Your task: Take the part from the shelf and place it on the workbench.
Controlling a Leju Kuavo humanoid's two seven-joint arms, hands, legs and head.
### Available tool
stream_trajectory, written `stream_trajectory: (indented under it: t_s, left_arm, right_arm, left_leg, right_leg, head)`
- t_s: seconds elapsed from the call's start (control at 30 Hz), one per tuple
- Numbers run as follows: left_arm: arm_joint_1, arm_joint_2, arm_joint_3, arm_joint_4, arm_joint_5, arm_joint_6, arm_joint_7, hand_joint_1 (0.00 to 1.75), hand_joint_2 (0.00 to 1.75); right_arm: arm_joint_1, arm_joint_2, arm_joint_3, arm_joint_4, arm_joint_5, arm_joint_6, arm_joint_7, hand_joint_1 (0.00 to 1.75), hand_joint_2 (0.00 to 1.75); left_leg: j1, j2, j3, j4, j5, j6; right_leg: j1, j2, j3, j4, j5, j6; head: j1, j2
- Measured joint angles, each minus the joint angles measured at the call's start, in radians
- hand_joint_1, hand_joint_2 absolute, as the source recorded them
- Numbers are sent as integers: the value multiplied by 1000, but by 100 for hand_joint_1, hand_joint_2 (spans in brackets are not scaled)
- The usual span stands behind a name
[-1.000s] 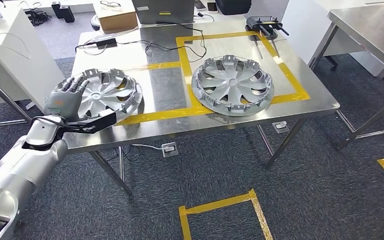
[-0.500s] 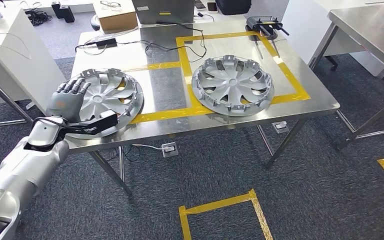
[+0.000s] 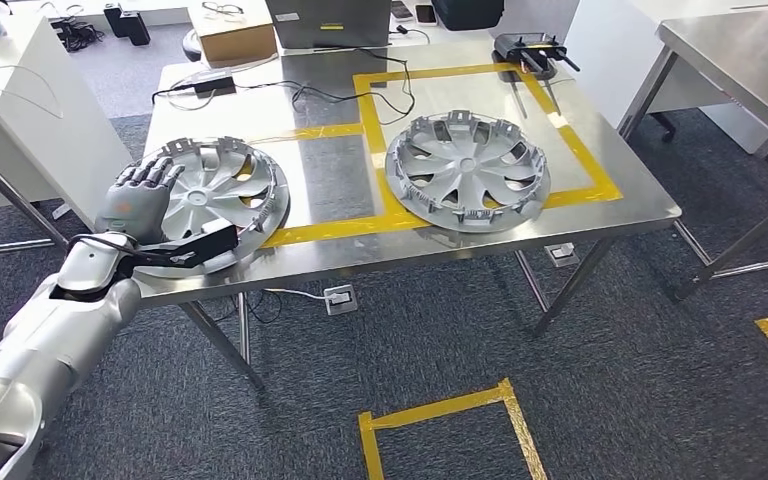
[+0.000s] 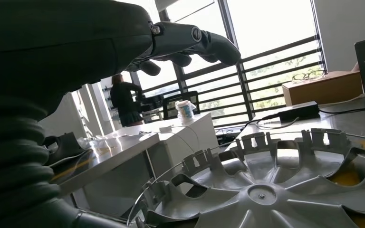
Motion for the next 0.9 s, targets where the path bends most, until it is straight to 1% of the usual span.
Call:
stream_trajectory:
  t_s: [0.03,0.07,0.1,0.13,0.17,0.2,0.23,0.27,0.3,0.33,0.37,0.4,0.43,0.47,0.5,0.53,0.57,0.6,0.63,0.67,0.7,0.73,0.77,0.8,0.83,0.87,0.9]
  left_arm:
    - [0,-2,0,-3,-2,1,-3,0,0]
    - [-1,-3,0,-5,-5,2,-7,0,0]
    - [-1,-5,0,-7,-7,3,-10,0,0]
    - [-1,-8,1,-9,-9,3,-12,0,0]
    - [0,-9,1,-9,-11,3,-14,0,0]
    - [2,-10,1,-9,-12,3,-15,0,0]
    - [5,-12,1,-9,-14,3,-16,0,0]
    - [7,-13,1,-9,-15,3,-17,0,0]
    - [8,-14,1,-9,-17,3,-19,0,0]
    - [9,-14,1,-9,-17,3,-20,0,0]
    - [9,-14,1,-10,-18,4,-22,0,0]
    - [8,-14,1,-12,-19,3,-24,0,0]
    - [8,-15,1,-13,-20,3,-27,0,0]
    - [8,-15,1,-14,-22,3,-29,0,0]
    - [7,-15,1,-15,-23,3,-31,0,0]
    - [7,-16,1,-15,-25,2,-32,0,0]
    - [7,-16,1,-16,-27,2,-33,0,0]
    - [7,-16,1,-16,-28,2,-34,0,0]
    - [6,-16,1,-15,-30,1,-36,0,0]
    - [5,-16,1,-15,-31,1,-38,0,0]
    - [5,-16,1,-15,-32,0,-40,0,0]
    - [5,-16,1,-15,-34,-1,-42,0,0]
    - [5,-16,1,-14,-35,-2,-43,0,0]
    - [5,-16,1,-14,-36,-3,-43,0,0]
    - [5,-16,1,-15,-36,-3,-44,0,0]
    - [3,-17,1,-15,-38,-4,-44,0,0]
    - [1,-19,1,-17,-40,-4,-44,0,0]
  right_arm:
    - [0,0,0,0,1,0,-1,0,0]
    - [0,0,0,0,2,0,-2,0,0]
    - [-1,1,0,0,3,0,-3,0,0]
    - [0,1,0,0,3,0,-3,0,0]
    - [0,1,0,0,4,0,-4,0,0]
    - [1,2,0,0,5,0,-5,0,0]
    - [1,2,0,0,6,0,-6,0,0]
    - [1,2,0,0,6,0,-8,0,0]
    - [0,2,0,0,7,0,-10,0,0]
    - [0,2,0,0,8,0,-12,0,0]
    - [-1,2,0,0,9,0,-13,0,0]
    - [-2,2,0,0,10,0,-14,0,0]
    - [-2,2,0,0,10,0,-14,0,0]
    - [-2,2,0,0,11,0,-15,0,0]
    - [-2,2,0,0,11,0,-16,0,0]
    - [-3,3,0,0,10,0,-18,0,0]
    - [-3,3,0,0,9,0,-20,0,0]
    - [-3,4,0,0,8,0,-22,0,0]
    - [-3,4,0,0,7,0,-24,0,0]
    - [-2,4,0,0,6,0,-25,0,0]
    - [-2,4,0,0,6,0,-27,0,0]
    - [-1,4,0,0,6,0,-29,0,0]
    - [-1,4,0,0,5,0,-31,0,0]
    - [-1,4,0,0,5,0,-32,0,0]
    - [-1,4,0,0,5,0,-33,0,0]
    - [-1,5,0,0,5,0,-33,0,0]
    - [-1,5,0,0,4,0,-33,0,0]
  left_leg:
    - [1,2,3,-5,4,5]
    - [3,3,6,-12,10,11]
    - [5,5,8,-19,15,17]
    - [7,7,9,-22,18,20]
    - [5,8,8,-23,19,23]
    - [3,9,6,-22,19,24]
    - [2,9,3,-19,20,24]
    - [1,9,-1,-16,20,25]
    - [0,9,-4,-12,20,24]
    - [0,9,-8,-6,21,23]
    - [0,9,-13,-1,21,19]
    - [-1,8,-17,3,23,14]
    - [-2,6,-21,7,25,7]
    - [-3,5,-23,7,29,-1]
    - [-3,3,-25,5,34,-9]
    - [-3,2,-27,5,37,-17]
    - [-1,3,-33,10,29,-24]
    - [0,4,-42,29,5,-30]
    - [2,6,-56,69,-33,-36]
    - [4,8,-74,127,-80,-41]
    - [5,10,-90,191,-121,-45]
    - [7,10,-100,246,-147,-48]
    - [7,11,-96,273,-153,-50]
    - [7,11,-75,263,-140,-50]
    - [8,11,-36,220,-117,-49]
    - [8,11,14,151,-100,-48]
    - [6,10,61,84,-92,-45]
  right_leg:
    - [-1,0,0,1,-2,3]
    - [-2,0,-4,12,-13,4]
    - [-1,0,-15,41,-34,3]
    - [0,0,-37,93,-68,1]
    - [2,0,-67,160,-104,-1]
    - [4,0,-96,229,-133,-2]
    - [7,0,-117,277,-146,-3]
    - [8,0,-120,289,-139,-5]
    - [9,0,-104,260,-115,-7]
    - [9,0,-70,197,-83,-10]
    - [10,0,-35,133,-61,-14]
    - [12,0,-10,86,-41,-19]
    - [14,1,3,56,-35,-25]
    - [17,2,2,52,-35,-31]
    - [19,2,-3,52,-29,-39]
    - [17,1,-6,47,-27,-46]
    - [15,0,-11,45,-20,-54]
    - [13,-2,-17,42,-11,-62]
    - [11,-3,-24,40,-3,-68]
    - [12,-4,-33,40,5,-71]
    - [12,-4,-43,40,13,-72]
    - [12,-4,-54,40,21,-72]
    - [12,-4,-64,41,29,-70]
    - [11,-4,-75,41,37,-68]
    - [10,-4,-84,42,45,-65]
    - [10,-5,-91,42,51,-61]
    - [10,-5,-96,43,58,-56]
  head:
    - [0,0]
    - [0,0]
    - [1,0]
    - [1,0]
    - [1,0]
    - [1,0]
    - [1,0]
    - [1,0]
    - [1,0]
    - [1,0]
    - [1,0]
    - [1,0]
    - [1,0]
    - [0,0]
    - [0,0]
    - [0,0]
    - [0,0]
    - [0,0]
    - [-1,0]
    - [-1,0]
    - [-2,0]
    - [-2,0]
    - [-2,0]
    - [-2,0]
    - [-2,0]
    - [-2,0]
    - [-2,0]
